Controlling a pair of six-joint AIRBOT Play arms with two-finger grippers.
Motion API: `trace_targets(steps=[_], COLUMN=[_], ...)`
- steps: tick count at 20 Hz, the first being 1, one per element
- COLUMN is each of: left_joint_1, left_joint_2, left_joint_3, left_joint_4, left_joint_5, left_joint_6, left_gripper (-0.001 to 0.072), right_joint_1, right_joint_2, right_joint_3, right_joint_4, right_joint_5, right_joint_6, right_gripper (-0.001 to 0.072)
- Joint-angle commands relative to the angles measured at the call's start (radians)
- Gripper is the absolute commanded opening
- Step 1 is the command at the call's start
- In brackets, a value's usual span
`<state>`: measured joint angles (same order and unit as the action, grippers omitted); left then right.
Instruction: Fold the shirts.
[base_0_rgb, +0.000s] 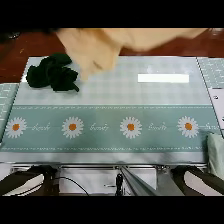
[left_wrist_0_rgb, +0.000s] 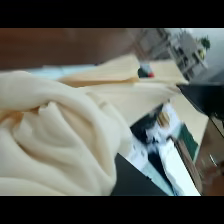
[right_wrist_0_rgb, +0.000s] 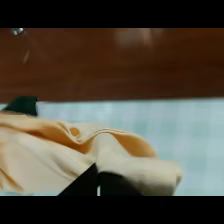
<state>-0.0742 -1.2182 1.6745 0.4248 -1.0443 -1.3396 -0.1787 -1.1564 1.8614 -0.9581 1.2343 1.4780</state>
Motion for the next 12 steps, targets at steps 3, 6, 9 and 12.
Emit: trace_targets(steps=[3,6,9,12], left_joint_1=[0.344,0.472,0.483,0.473], left_joint_2=[0.183,0.280,0.348,0.425], left_joint_3=[0.279,0.279,0.278,0.278], left_joint_4=[0.002,0.002,0.002,0.024], left_joint_5=[-0.092,-0.227,-0.365,-0.441], left_joint_6=[-0.027,-0.027,-0.027,-0.027], left_gripper=[0.0022,0.0022,0.0022,0.0023], right_joint_1=[0.001,0.001,0.001,0.001], right_joint_2=[0.220,0.369,0.453,0.519], right_joint_3=[0.260,0.225,0.224,0.224], right_joint_4=[-0.232,-0.313,-0.328,-0.335], right_joint_5=[0.060,0.068,0.099,0.193], right_joint_6=[0.014,0.010,0.005,0.011], right_gripper=[0.0021,0.0021,0.0020,0.0021])
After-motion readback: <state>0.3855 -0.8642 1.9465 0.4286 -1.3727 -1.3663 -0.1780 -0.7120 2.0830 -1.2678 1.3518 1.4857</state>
